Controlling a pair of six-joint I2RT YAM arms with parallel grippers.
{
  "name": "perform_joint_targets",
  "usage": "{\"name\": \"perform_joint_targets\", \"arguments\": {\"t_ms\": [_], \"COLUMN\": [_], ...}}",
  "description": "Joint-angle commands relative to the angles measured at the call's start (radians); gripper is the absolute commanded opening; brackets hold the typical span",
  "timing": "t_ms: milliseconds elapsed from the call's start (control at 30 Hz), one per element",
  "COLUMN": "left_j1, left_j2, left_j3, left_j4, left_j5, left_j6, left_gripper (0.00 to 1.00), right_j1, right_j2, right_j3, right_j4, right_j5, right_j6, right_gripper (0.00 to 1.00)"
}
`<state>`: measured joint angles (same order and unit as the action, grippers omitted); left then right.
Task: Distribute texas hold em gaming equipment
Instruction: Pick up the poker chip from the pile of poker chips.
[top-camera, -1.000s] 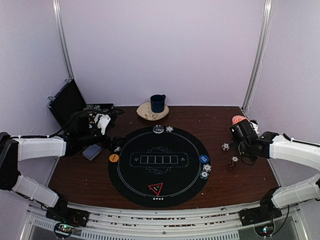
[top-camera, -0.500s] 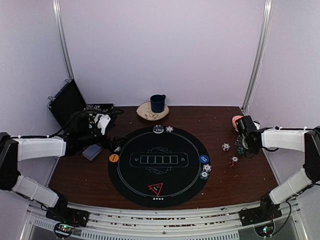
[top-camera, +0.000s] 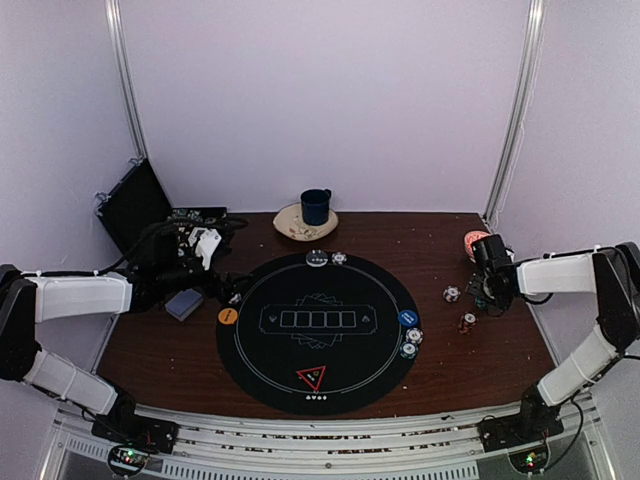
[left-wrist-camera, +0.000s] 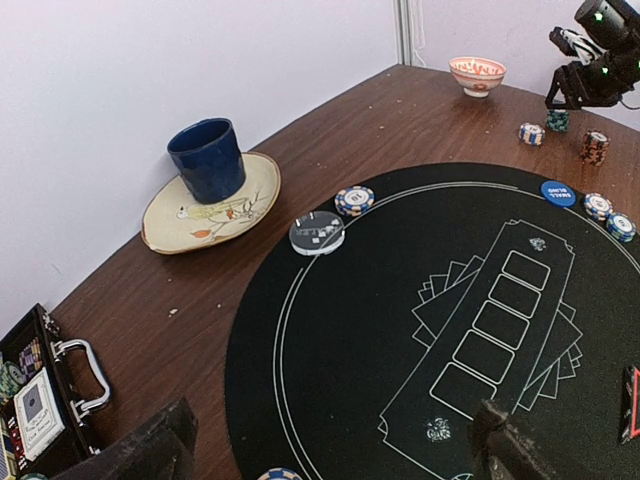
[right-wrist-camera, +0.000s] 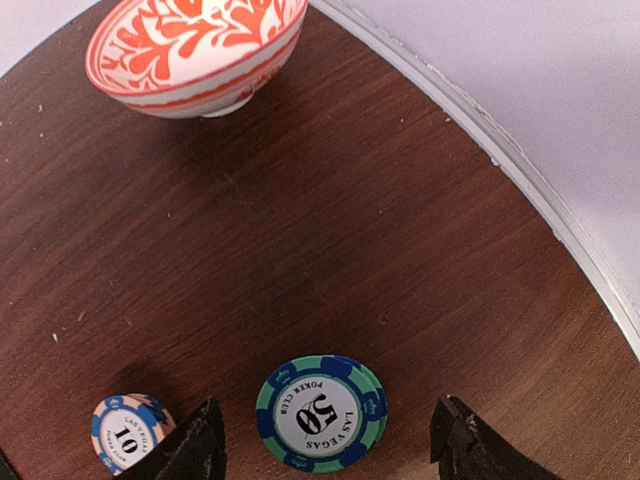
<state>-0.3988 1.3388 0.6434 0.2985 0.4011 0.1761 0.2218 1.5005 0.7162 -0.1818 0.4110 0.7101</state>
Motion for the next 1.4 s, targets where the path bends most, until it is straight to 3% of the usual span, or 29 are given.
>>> {"name": "perform_joint_targets", "arguments": {"t_ms": [0, 633, 1133, 1367], "left_j1": [0.004, 0.005, 0.005, 0.005], "left_j2": [0.005, 0.031, 0.036, 0.040], "left_j3": [0.013, 0.021, 0.022, 0.024], "left_j4": [0.047, 0.047, 0.048, 0.046], "left_j5": [0.016, 0.026, 0.030, 0.030], "left_j6": [-0.008, -0.010, -0.013, -0.013], "left_gripper": [0.98, 0.98, 0.98, 0.98], "right_j1": [-0.006, -0.006, -0.006, -0.006], "right_j2": [0.039, 0.078, 0.089, 0.086], "right_j3": [-0.001, 0.008, 0.006, 0.004], "right_j4": [0.034, 0.041, 0.048, 0.054], "right_j5": [-0.008, 0.035, 0.038, 0.035], "right_j6": [0.003, -0.001, -0.003, -0.005], "right_gripper": [0.71, 0.66, 0.54, 0.44]}}
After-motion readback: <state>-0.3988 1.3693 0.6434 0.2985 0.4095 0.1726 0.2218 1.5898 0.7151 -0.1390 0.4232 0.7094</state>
